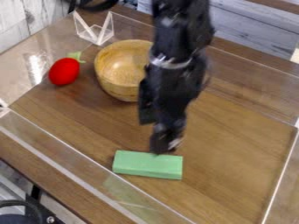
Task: Put the green block in the brown bowl
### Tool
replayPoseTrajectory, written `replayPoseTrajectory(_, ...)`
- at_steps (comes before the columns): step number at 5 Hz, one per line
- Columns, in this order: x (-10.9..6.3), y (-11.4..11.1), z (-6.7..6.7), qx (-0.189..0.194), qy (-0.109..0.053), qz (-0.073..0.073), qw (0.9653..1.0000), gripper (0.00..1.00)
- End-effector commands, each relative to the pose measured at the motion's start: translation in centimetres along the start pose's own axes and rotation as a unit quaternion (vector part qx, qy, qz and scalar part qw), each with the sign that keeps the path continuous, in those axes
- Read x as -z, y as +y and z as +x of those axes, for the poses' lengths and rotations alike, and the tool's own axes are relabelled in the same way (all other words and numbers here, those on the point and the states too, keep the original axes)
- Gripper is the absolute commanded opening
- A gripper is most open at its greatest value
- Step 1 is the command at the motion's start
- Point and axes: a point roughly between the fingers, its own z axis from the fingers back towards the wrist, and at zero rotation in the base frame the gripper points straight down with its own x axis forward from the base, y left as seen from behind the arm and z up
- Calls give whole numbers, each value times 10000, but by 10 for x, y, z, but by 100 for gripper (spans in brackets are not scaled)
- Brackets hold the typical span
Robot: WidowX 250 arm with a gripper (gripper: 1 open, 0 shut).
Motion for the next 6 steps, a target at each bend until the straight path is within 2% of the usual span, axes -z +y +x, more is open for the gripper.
replayPoseTrajectory(1,-2,-2,-4,638,-321,355,9968,100)
replayPoseTrajectory(2,9,-8,-14,829,-496,567,9937,100)
replayPoseTrajectory(3,6,-14,-12,933,-627,700,9912,100)
replayPoseTrajectory(5,-16,-26,1,608,-695,663,9935,100)
replayPoseTrajectory(6,-16,-13,2,613,-832,616,9927,100)
